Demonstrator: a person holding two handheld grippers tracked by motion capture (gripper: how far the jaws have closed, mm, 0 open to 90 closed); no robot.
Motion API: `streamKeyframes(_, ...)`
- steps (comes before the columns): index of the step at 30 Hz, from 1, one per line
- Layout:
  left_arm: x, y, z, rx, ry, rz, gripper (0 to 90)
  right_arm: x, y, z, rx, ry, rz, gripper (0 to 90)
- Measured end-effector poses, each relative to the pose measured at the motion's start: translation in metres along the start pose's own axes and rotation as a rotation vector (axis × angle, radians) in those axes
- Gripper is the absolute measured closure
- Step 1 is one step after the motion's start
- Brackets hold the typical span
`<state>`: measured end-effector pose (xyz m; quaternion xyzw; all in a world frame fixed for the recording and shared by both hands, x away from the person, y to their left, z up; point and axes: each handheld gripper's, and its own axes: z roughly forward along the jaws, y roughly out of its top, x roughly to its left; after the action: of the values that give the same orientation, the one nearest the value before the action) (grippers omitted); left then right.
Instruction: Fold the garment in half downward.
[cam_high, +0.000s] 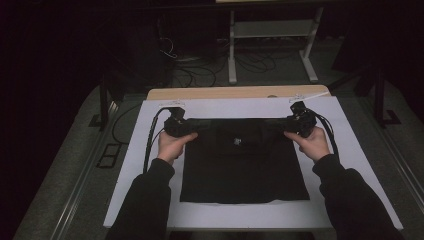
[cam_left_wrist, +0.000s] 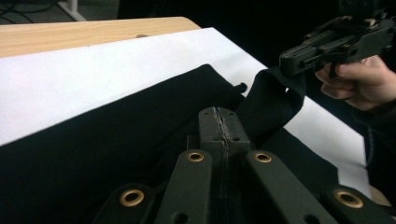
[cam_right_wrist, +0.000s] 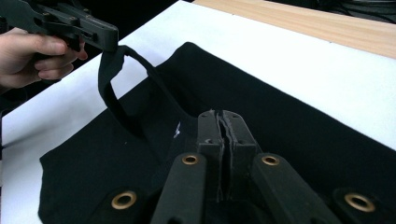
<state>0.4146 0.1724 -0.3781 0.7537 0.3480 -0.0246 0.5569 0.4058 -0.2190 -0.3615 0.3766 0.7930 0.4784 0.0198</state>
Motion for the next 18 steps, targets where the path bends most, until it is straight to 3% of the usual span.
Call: streamKeyframes(18,-0.01,-0.02,-0.009,0.009,-0.013,0.012,89.1,0.006,-0.019,-0.002,0.011,0.029,0.01,85.4)
